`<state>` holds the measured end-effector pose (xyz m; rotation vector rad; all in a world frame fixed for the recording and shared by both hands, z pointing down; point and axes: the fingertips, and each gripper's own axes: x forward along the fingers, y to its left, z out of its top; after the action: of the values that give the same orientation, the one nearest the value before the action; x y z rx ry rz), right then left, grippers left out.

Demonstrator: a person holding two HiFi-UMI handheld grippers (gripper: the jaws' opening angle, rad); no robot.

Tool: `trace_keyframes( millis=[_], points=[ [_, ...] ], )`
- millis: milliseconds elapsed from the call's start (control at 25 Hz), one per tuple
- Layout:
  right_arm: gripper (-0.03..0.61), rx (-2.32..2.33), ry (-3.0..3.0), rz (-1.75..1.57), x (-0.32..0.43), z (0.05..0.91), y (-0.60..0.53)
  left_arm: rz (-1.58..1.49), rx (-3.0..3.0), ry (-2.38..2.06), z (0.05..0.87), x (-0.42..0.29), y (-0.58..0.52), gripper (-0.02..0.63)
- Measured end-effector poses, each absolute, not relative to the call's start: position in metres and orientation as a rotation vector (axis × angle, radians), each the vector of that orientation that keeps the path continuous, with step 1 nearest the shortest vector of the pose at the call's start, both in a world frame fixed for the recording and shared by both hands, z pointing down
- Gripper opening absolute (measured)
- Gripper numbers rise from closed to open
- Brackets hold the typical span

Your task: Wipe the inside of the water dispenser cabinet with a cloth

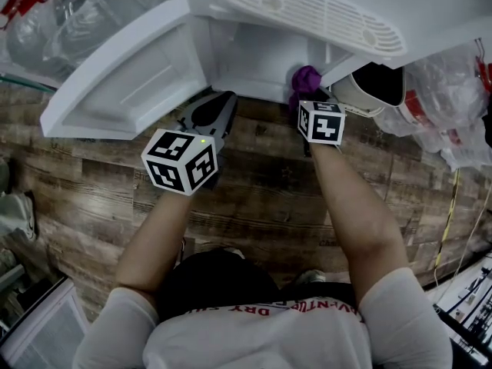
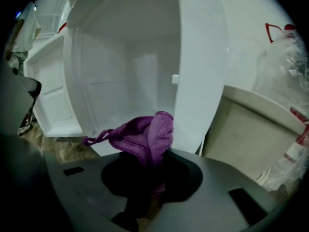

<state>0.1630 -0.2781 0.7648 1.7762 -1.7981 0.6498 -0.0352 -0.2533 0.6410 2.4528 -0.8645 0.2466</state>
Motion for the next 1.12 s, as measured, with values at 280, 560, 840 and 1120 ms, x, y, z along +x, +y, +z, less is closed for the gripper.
trace_keyframes(
  millis=[280,560,840,1120],
  points=[
    [0.094,1.829,-1.839,0.607,0.170,0.730,-0.271,0.233,2.440,-0.838,0.636,-0.026,-0.245,0.028],
    [0.094,1.882,-1.907,0.520,0.173,0.682,-0.273,0.257,2.433,-0.819,0.639,-0.020,-0.239,0.028],
    [0.094,1.928,-1.956,0.493,0.174,0.642,-0.274,0.234,2.417,-0.823,0.636,-0.017,-0.238,0.028],
    [0.094,2.014,-2.008,0.497,0.179,0.604,-0.271,0.228,2.405,-0.838,0.633,-0.018,-0.240,0.028]
  ],
)
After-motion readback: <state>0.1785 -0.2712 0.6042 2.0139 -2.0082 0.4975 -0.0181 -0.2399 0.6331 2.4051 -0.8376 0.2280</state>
